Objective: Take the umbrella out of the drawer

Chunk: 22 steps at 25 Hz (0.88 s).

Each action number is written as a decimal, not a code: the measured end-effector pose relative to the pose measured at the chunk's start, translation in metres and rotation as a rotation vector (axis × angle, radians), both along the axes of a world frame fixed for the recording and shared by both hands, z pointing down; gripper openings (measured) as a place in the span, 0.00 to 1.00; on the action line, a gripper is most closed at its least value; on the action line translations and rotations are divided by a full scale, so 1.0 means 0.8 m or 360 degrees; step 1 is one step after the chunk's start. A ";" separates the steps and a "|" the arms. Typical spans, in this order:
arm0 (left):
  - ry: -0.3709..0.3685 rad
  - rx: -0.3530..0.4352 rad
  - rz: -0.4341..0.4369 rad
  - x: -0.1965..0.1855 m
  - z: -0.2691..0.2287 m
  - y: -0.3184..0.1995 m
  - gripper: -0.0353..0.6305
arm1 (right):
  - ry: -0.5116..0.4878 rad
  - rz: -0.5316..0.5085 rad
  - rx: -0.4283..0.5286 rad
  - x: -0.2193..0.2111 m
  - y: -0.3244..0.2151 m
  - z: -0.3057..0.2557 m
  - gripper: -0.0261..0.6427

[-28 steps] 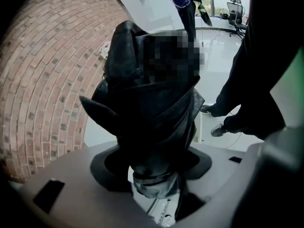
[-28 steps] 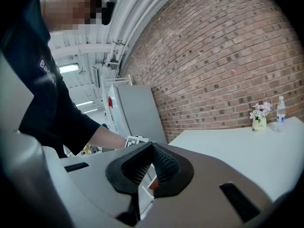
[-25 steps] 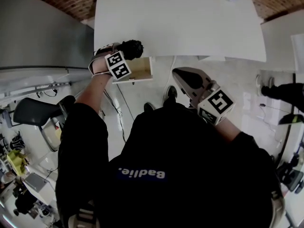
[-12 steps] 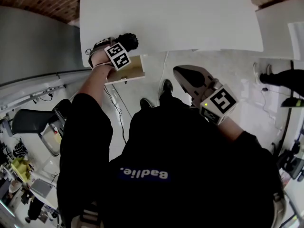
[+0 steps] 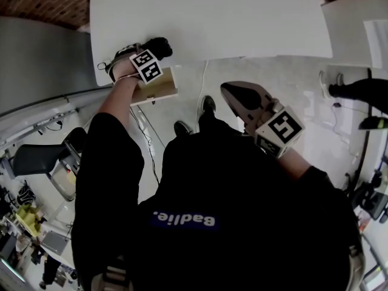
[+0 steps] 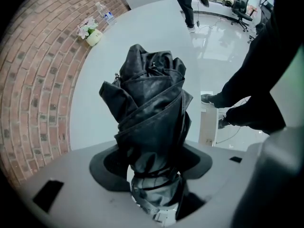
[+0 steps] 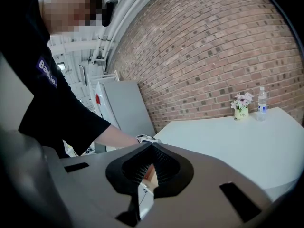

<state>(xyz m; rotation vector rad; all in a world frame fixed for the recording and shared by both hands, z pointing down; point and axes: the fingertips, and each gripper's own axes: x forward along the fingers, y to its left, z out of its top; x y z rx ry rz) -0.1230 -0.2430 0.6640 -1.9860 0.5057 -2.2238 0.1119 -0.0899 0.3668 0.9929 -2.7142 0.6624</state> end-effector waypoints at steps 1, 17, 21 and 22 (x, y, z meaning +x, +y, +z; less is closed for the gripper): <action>-0.0002 0.0000 0.0000 0.000 0.002 -0.001 0.44 | 0.0001 0.0005 0.0004 0.001 0.000 0.000 0.08; 0.0131 0.0081 0.0072 0.003 -0.051 0.003 0.54 | 0.0010 0.0021 0.0097 -0.027 0.013 -0.024 0.08; 0.0229 0.0154 0.0057 0.003 -0.093 0.010 0.54 | -0.0006 -0.0008 0.0148 -0.050 0.022 -0.041 0.08; 0.0252 0.0174 0.0051 0.001 -0.104 0.011 0.54 | -0.0010 -0.0016 0.0158 -0.056 0.023 -0.044 0.08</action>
